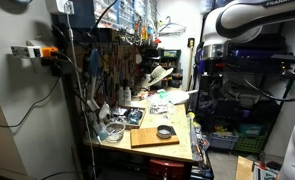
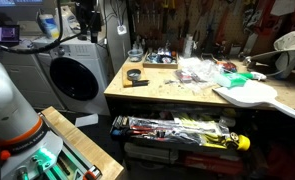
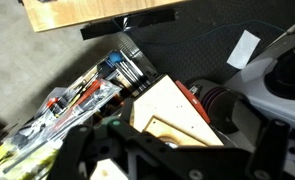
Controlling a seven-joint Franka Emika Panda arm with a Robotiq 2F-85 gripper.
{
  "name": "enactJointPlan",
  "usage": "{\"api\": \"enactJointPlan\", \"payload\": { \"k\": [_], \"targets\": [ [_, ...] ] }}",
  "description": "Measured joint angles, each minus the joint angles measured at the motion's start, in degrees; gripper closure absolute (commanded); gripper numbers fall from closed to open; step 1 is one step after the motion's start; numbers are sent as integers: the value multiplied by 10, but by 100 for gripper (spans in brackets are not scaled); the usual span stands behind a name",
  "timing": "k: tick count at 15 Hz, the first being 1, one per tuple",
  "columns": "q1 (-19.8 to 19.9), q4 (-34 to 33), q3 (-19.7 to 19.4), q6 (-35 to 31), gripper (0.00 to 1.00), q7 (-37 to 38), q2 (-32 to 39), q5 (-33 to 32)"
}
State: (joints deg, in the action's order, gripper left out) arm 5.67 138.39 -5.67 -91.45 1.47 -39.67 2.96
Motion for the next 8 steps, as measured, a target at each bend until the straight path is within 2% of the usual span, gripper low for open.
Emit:
{"api": "enactJointPlan", "payload": {
  "k": [5,8],
  "targets": [
    [-4,-11,41,-91,0,-3,82,-66],
    [-11,-11,43,-155,0,-38,129,-80]
  ]
}}
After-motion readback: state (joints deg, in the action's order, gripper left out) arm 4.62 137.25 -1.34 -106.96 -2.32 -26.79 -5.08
